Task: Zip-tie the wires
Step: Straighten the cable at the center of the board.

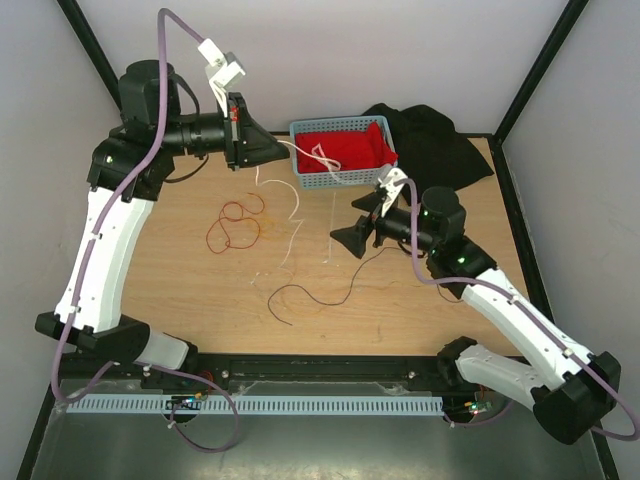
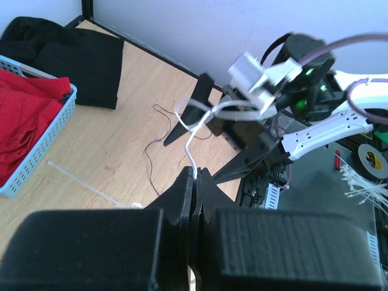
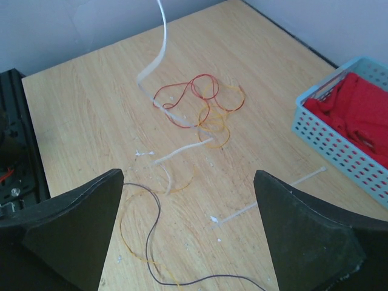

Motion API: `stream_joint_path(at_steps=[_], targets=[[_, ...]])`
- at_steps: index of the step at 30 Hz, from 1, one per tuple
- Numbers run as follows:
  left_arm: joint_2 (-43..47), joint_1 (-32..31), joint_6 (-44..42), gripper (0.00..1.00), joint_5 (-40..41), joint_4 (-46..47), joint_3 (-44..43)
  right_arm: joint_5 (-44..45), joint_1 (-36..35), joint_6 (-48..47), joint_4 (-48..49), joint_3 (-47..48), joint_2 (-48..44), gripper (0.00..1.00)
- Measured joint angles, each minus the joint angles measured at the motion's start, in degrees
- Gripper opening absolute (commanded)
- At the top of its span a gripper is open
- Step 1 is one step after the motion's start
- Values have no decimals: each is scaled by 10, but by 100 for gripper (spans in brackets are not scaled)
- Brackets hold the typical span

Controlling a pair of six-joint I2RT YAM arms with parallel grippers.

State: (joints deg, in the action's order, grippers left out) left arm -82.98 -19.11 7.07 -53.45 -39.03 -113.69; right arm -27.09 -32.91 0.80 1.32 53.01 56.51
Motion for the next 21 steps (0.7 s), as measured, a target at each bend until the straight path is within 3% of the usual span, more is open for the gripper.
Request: stream_joint_path(at_steps=[7, 13, 21], targets=[[5, 0, 26, 0, 29, 6, -18, -58, 0, 3, 135, -97, 29, 99], [5, -2, 50, 0, 46, 25, -31, -97, -11, 19, 262, -111, 95, 99], [6, -2, 77, 0, 59, 51, -47, -82, -58, 32, 391, -113, 209, 99]])
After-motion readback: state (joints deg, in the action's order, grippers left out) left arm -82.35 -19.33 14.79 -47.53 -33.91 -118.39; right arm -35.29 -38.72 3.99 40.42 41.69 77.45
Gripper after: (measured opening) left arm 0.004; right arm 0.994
